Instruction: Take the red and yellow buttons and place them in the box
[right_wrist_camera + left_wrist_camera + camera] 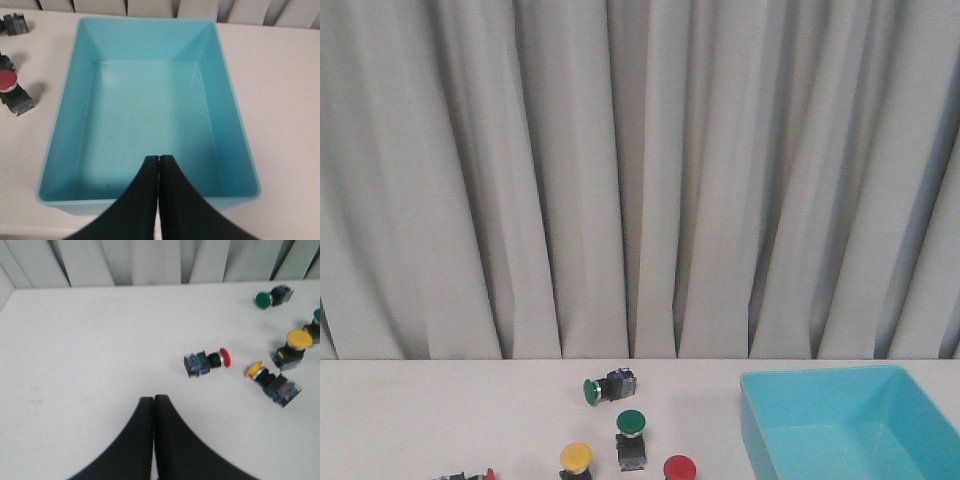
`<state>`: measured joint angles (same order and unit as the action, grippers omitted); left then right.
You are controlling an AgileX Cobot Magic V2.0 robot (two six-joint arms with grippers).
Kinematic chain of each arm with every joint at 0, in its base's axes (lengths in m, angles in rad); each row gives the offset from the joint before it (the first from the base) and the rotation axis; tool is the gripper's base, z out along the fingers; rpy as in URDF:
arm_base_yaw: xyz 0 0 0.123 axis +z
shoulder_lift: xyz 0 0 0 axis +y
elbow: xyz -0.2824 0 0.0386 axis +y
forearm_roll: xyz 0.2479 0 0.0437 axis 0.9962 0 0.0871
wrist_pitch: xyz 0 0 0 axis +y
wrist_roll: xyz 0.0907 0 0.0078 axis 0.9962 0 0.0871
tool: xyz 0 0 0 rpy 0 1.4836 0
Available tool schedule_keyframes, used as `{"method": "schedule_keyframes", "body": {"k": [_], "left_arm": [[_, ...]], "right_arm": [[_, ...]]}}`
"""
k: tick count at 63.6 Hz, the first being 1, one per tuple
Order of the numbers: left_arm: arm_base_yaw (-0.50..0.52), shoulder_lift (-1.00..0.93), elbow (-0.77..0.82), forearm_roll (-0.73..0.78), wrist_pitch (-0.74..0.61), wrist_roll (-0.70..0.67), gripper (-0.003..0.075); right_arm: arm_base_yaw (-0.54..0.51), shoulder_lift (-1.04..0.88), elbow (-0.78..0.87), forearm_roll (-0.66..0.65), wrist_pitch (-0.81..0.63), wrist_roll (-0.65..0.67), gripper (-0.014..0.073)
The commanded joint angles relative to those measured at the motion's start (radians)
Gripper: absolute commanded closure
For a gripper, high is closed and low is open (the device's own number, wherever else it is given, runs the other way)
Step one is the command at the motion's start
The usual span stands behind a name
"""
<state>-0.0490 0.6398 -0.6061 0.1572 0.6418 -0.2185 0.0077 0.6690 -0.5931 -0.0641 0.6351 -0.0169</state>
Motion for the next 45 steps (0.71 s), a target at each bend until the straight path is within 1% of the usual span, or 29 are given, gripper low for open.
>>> {"method": "schedule_keyframes", "body": {"k": [1, 16, 23, 29, 41, 45], "left_arm": [[-0.007, 0.033, -0.033, 0.004, -0.017, 0.009, 0.0726], [-0.007, 0.087, -0.033, 0.010, -0.010, 0.012, 0.0722], [-0.007, 0.112, -0.033, 0.031, -0.014, 0.014, 0.0687], [-0.008, 0.137, -0.033, 0.027, -0.026, 0.034, 0.0605], [-0.009, 0.179, -0.035, 0.017, -0.042, 0.092, 0.0322], [-0.011, 0.190, -0.036, -0.005, -0.040, 0.100, 0.0244]], "right_arm": [[-0.005, 0.029, -0.032, -0.006, -0.038, -0.003, 0.0596], [-0.005, 0.062, -0.032, -0.006, -0.033, 0.004, 0.0588], [-0.005, 0.065, -0.032, -0.006, -0.030, 0.017, 0.0539], [-0.005, 0.065, -0.032, -0.006, -0.023, 0.017, 0.0451], [-0.005, 0.065, -0.032, -0.006, -0.002, 0.017, 0.0183], [-0.005, 0.065, -0.032, -0.006, 0.001, 0.017, 0.0123]]}}
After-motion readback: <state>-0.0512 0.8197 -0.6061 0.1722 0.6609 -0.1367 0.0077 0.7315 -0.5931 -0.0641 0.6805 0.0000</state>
